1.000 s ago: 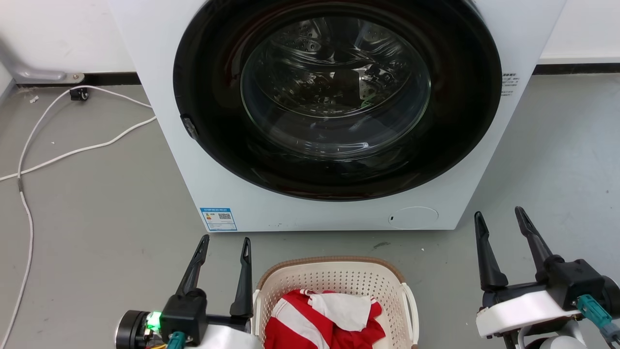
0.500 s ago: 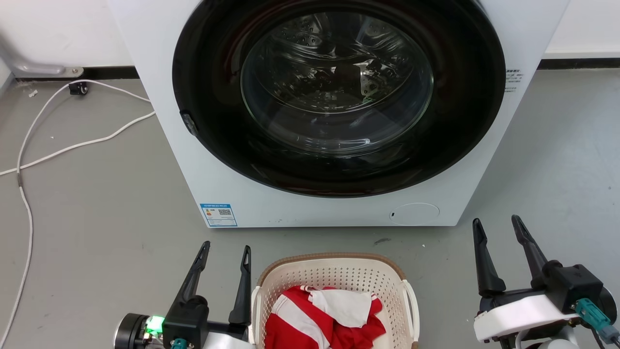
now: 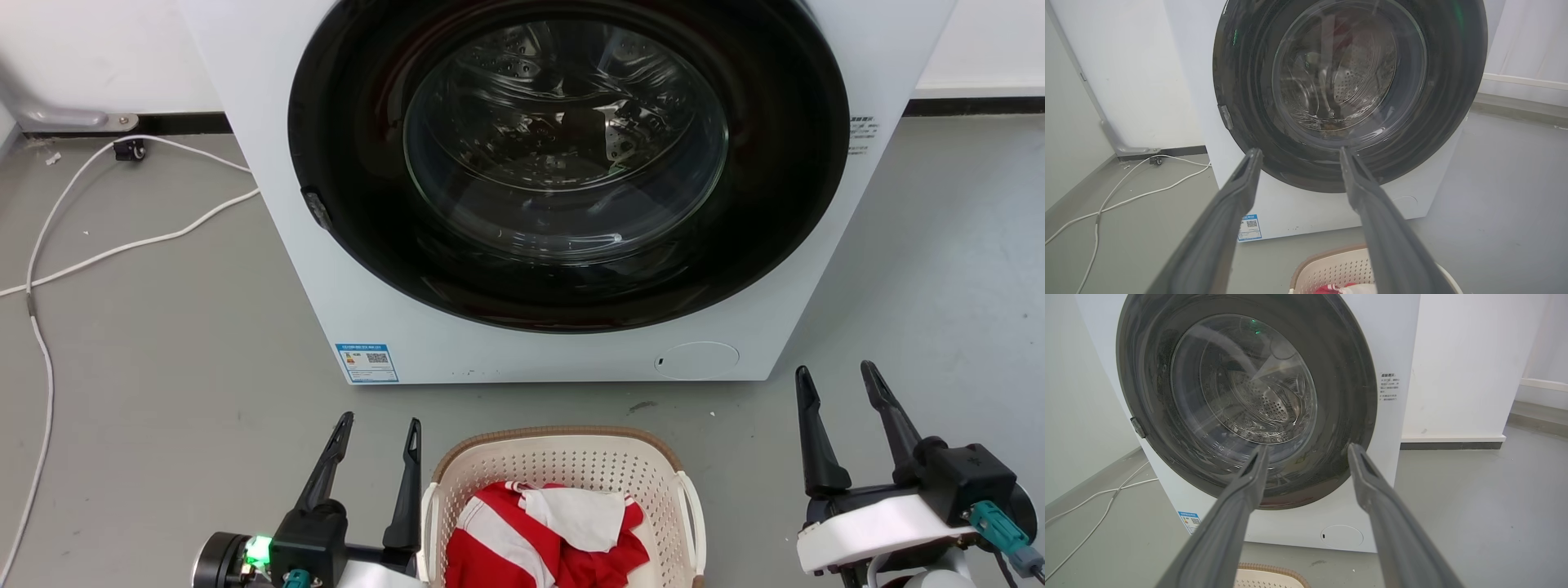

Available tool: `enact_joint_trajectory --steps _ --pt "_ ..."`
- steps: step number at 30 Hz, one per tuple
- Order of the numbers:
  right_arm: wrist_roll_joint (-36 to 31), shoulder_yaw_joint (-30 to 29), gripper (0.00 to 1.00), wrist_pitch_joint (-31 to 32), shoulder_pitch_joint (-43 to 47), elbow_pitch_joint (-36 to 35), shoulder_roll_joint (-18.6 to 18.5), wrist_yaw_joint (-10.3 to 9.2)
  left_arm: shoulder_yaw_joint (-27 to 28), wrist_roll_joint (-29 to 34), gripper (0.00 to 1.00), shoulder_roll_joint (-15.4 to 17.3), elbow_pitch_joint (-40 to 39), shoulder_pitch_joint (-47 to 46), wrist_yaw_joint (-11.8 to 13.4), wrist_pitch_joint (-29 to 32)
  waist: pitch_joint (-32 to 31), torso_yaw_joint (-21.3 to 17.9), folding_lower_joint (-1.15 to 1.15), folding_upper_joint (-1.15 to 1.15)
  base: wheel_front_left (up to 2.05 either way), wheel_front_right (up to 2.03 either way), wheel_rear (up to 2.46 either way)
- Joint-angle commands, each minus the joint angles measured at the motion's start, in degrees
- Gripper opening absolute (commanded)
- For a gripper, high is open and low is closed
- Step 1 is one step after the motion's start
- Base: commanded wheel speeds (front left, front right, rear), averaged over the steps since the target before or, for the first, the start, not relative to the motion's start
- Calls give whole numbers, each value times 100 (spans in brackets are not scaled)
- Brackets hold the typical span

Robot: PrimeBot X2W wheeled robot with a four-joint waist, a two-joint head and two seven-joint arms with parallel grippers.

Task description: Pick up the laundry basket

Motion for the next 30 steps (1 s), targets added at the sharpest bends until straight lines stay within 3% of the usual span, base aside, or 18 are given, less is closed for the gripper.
enact_joint_trajectory --steps 1,13,25,30 --pt "29 8 100 -11 -22 -12 11 -2 21 -11 100 -8 12 35 -12 -15 1 0 0 0 0 0 0" --pt "-53 108 100 -11 -105 269 11 -2 99 15 100 -35 119 -127 -146 -15 317 -31 0 0 0 0 0" --pt "-275 260 100 -11 -1449 1178 8 -2 385 -56 100 28 1125 -1453 -379 -15 2085 -116 0 0 0 0 0" --pt "-53 324 100 -10 -1934 1812 9 -2 593 -244 100 108 2036 -2066 -558 -15 2645 -150 0 0 0 0 0"
